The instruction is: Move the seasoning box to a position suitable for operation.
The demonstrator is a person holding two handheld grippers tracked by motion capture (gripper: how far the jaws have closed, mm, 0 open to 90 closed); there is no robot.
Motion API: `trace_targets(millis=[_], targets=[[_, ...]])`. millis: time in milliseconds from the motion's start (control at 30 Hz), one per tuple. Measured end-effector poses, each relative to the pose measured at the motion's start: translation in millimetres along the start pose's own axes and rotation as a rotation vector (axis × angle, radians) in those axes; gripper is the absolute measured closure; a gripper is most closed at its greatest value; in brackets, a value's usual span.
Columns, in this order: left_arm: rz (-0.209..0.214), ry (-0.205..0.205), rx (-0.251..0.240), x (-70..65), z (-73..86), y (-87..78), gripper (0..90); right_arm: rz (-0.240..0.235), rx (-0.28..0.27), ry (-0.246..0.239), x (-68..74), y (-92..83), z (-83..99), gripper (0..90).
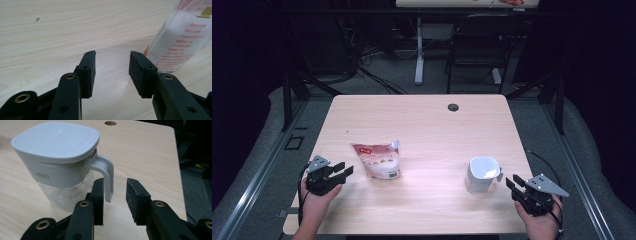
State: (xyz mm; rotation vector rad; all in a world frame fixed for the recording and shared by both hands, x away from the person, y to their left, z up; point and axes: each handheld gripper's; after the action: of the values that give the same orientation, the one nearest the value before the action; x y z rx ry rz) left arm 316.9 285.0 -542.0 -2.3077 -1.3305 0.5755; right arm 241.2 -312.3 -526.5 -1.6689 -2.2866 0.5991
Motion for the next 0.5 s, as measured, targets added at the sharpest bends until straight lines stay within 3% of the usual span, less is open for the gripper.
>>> trace_targets(millis=[67,267,500], targets=[[-0.028,0.002,-0.007,-0.9,1.2,2.6,57.4,-0.011,0.015,-0.009,0.1,2.1,0.9,67.5],[-0.032,0.011,-0.008,-2.2,1.0,-0.2,56.1,-0.003,0.008,-0.022,2.7,3.2,-2.6,64.9],[-0.021,0.02,-0.018,-3.2,2.4,-3.5,54.8,-0.025,0.016,-0.034,6.0,3.0,-5.3,72.7]])
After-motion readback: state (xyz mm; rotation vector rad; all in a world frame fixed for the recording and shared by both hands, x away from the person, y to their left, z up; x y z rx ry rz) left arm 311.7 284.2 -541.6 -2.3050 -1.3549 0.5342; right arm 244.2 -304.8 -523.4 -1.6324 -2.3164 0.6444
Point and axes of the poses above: each handheld gripper's, and its own axes: y roughly forward along the jaws, z roughly out of its underside, x roughly to its left, and after that the axes turned 2 degrees about -x, right-handed
